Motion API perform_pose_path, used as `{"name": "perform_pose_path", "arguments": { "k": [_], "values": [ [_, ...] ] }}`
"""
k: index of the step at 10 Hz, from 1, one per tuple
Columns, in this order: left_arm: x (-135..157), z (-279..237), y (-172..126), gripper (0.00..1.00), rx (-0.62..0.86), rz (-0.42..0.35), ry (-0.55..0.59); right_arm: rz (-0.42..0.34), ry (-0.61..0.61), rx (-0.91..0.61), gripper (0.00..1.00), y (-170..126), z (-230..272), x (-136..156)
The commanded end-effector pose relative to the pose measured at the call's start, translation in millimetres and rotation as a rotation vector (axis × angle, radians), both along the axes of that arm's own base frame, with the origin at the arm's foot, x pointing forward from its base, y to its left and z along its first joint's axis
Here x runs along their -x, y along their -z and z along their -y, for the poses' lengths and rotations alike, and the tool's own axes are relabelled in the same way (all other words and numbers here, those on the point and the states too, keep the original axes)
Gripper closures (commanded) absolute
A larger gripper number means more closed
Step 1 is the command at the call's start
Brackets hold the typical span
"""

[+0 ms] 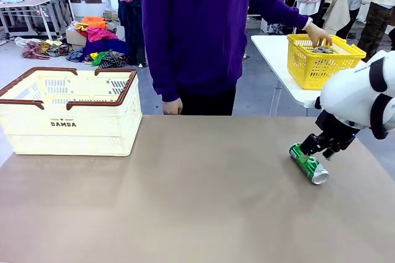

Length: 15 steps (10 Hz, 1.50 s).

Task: Place the drinks into the Shopping basket.
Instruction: Pick up one drink and place it into the Shopping basket.

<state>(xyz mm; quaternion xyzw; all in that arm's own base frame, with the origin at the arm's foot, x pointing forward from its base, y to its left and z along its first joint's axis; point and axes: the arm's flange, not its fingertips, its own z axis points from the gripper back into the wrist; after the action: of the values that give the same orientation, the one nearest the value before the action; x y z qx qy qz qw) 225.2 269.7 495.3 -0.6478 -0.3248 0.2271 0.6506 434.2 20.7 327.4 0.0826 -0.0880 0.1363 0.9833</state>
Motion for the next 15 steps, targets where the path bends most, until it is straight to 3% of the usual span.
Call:
{"name": "perform_pose_path", "arguments": {
  "k": [1,4,5,6,9,11,13,15],
  "values": [
    [1.1,-0.9,-1.3,0.0,0.001,0.015,0.005,0.005,0.021,0.017,0.0,15.8,-8.3,-12.8],
    [1.1,-0.9,-1.3,0.0,0.001,0.015,0.005,0.007,0.008,0.023,0.0,26.0,-9.9,-17.2],
    [1.1,-0.9,-1.3,0.0,0.001,0.015,0.005,-0.004,0.008,0.007,0.59,24.7,-9.9,-16.8],
    [1.1,-0.9,-1.3,0.0,0.001,0.015,0.005,-0.009,0.012,0.009,1.0,24.5,-9.0,-16.6],
    [1.1,-0.9,-1.3,0.0,0.001,0.015,0.005,-0.01,0.011,-0.002,1.0,22.1,-6.9,-14.2],
    [1.1,-0.9,-1.3,0.0,0.001,0.015,0.005,-0.004,0.036,-0.021,1.0,2.7,14.0,-9.2],
    [1.1,-0.9,-1.3,0.0,0.001,0.015,0.005,-0.149,0.159,-0.302,1.0,-53.9,136.0,3.4],
    [1.1,-0.9,-1.3,0.0,0.001,0.015,0.005,-0.187,0.199,-0.601,1.0,-75.6,229.9,28.0]
  ]
}}
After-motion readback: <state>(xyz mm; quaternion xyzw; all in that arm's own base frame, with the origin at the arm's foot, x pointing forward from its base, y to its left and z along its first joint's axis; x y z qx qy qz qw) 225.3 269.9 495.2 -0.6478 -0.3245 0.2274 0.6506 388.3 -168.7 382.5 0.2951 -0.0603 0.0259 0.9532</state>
